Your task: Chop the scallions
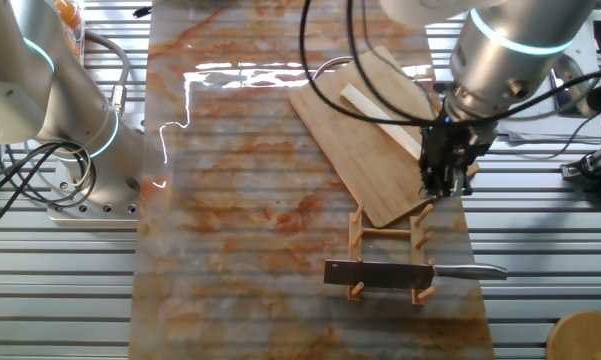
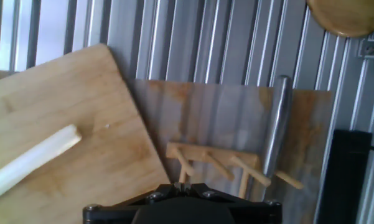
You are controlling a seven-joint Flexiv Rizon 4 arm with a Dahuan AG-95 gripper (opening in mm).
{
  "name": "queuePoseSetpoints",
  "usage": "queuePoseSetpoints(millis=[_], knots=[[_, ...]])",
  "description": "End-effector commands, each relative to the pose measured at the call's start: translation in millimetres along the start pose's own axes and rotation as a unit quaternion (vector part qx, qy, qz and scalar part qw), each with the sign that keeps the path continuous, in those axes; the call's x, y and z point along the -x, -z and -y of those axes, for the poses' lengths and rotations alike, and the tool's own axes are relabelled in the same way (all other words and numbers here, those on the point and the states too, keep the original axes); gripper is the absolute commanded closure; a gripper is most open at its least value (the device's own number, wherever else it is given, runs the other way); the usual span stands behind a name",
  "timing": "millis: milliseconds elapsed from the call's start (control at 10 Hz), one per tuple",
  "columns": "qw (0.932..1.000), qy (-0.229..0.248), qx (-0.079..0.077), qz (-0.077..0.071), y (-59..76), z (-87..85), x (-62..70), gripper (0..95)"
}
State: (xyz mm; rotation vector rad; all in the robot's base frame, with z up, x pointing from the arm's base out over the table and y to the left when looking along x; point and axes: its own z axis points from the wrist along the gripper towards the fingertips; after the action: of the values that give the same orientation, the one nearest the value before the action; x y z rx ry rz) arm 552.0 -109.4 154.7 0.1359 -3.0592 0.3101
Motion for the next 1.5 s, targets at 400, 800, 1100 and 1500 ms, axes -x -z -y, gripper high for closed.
queuePoseSetpoints(millis=[400,800,1100,1500], knots=[[0.9949,-0.095,0.029,-0.019,-0.3,0.0,1.2,95.0],[0.9932,-0.113,0.020,-0.018,-4.6,15.3,0.3,95.0],[0.9956,-0.089,0.020,-0.019,-11.9,62.2,-9.8,95.0],[0.9956,-0.090,0.026,-0.009,-28.5,82.8,-20.9,76.0]])
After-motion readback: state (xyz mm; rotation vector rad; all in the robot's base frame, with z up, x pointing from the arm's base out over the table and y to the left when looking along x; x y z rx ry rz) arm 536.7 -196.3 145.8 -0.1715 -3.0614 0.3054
